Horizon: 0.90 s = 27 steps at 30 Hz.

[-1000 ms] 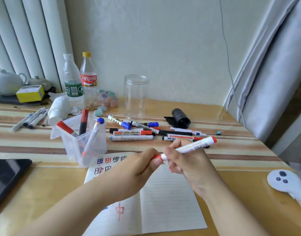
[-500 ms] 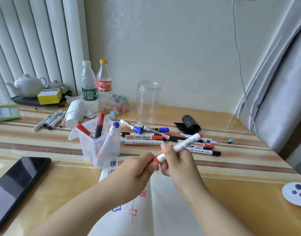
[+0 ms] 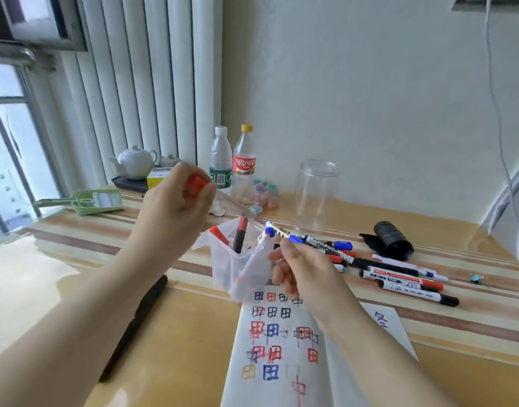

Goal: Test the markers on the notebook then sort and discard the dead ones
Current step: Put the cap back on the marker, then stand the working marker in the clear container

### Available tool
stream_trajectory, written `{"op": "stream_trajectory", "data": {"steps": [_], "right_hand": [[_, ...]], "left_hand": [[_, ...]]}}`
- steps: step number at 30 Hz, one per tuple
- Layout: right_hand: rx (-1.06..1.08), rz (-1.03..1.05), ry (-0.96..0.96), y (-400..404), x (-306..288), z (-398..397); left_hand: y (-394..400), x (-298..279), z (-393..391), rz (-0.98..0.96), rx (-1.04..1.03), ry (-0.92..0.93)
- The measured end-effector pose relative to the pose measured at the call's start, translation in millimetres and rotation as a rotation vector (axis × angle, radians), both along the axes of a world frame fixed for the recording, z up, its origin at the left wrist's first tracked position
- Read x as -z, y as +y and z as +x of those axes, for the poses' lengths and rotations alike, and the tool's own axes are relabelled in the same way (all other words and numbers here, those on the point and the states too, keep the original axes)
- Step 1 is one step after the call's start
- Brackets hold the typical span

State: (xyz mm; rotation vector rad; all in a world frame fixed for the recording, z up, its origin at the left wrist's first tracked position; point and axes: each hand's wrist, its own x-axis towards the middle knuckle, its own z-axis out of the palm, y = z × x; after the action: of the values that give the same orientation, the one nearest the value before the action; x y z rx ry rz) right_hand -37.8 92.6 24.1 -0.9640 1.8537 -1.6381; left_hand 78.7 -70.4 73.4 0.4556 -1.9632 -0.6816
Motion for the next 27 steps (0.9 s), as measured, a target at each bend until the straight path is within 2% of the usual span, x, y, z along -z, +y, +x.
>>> {"op": "stream_trajectory", "data": {"steps": [3, 7, 12, 16, 18, 20, 23, 27], "right_hand": [[0.04, -0.001, -0.001, 5, -1, -3], [0.086, 0.032, 0.009, 18, 0, -8], [0.173, 0.146, 0.068, 38, 11, -25], [0.303, 0.275, 0.247, 48, 27, -51], [0.362, 0.352, 0.368, 49, 36, -67], [0.371, 0.441, 0.495, 46, 43, -83], [0.287, 0.521, 0.609, 31, 50, -103], [0.156, 0.631, 0.756, 1, 59, -116]], "left_hand": [[-5, -7, -9, -0.111, -0.066, -0.183], [-8, 20, -25, -0.15, -0.052, -0.4], [-2, 51, -38, -0.168, 0.007, -0.449], [8, 55, -46, -0.376, -0.094, -0.325], [18, 50, -48, -0.447, -0.029, -0.287], [32, 50, -52, -0.451, 0.127, -0.283], [61, 63, -64, -0.423, 0.319, -0.404], [76, 96, -89, -0.339, 0.392, -0.502]]}}
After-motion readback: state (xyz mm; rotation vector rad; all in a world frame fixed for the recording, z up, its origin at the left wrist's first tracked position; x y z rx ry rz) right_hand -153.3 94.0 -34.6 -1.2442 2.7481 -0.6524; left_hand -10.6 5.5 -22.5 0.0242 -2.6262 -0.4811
